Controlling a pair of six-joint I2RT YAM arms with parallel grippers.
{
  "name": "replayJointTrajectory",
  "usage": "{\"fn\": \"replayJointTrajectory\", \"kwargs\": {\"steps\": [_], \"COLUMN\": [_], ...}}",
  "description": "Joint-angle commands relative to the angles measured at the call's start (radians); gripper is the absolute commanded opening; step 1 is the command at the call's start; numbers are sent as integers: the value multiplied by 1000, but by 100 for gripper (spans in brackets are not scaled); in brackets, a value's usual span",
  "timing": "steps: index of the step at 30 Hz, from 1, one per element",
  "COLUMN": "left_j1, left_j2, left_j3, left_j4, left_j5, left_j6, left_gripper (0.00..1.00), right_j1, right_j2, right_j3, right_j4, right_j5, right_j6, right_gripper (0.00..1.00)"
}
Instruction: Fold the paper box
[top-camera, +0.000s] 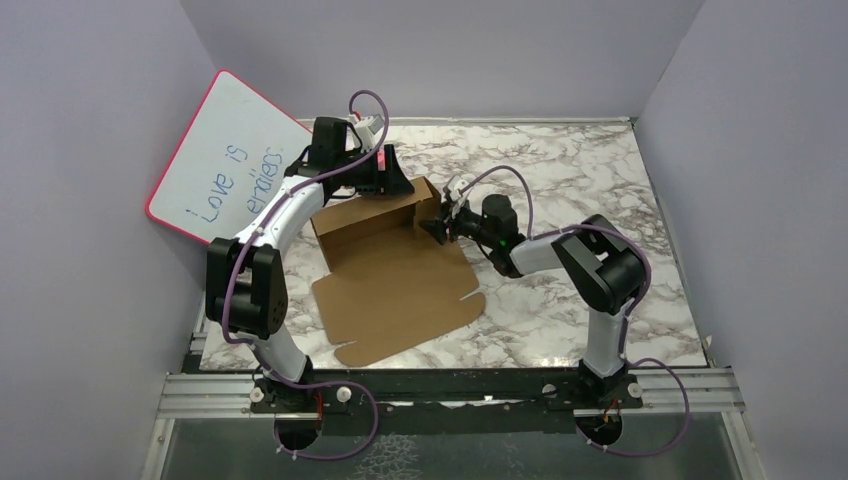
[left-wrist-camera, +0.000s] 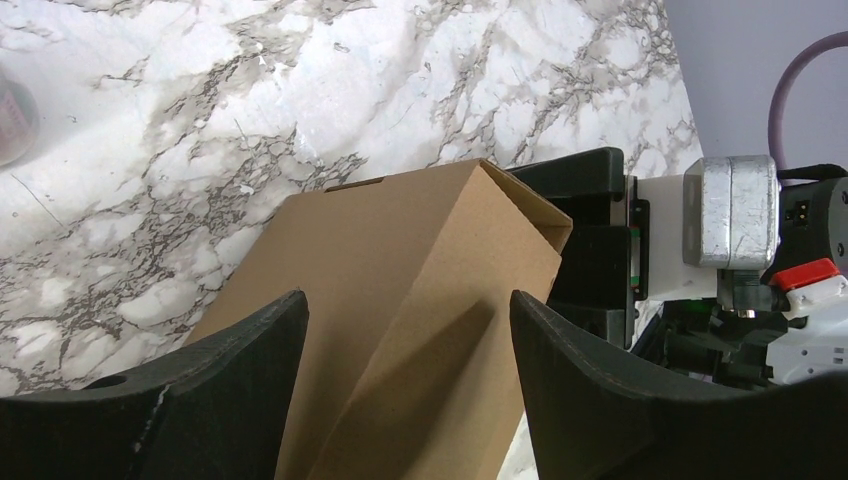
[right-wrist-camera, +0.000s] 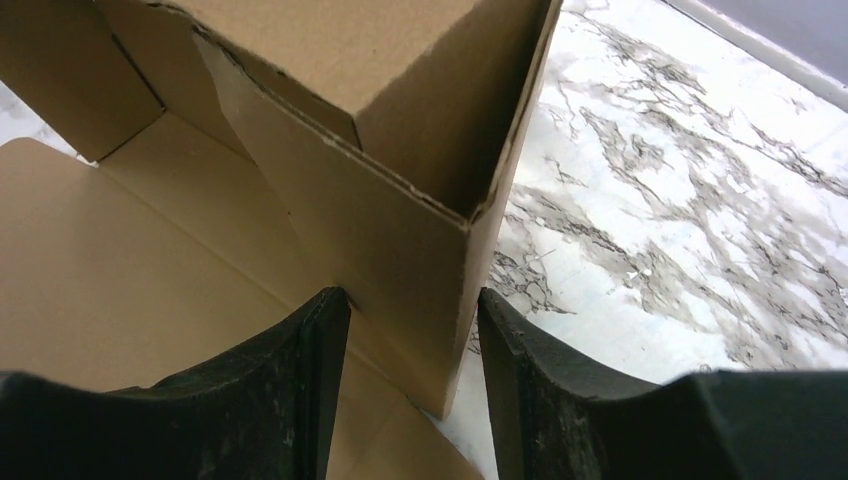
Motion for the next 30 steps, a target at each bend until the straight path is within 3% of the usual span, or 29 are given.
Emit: {"fn": "replayJointTrajectory", "kwargs": {"steps": [1,10,16,22,30], "left_j1": [-5,-5,-5,-4,2], "left_j2": [17,27,22,27,45], "left_j3": [-1,0,-16,-22,-26], "left_j4": [-6,6,49,56,54], "left_j5": [20,115,191,175,158], "left_j6": [-10,-38,-77,-88,-95], "left_gripper": [75,75,76,76,77], "right_j1": [-2,1,20,21,22], "right_j2": [43,67,63,-1,-84], "right_j3": [13,91,109,61,37], "right_j4": [69,86,84,80,44], "right_j5": [-21,21,147,257,148], "right_j6": [-25,32,67,177,144], "right_gripper": [52,44,38,32,41]}}
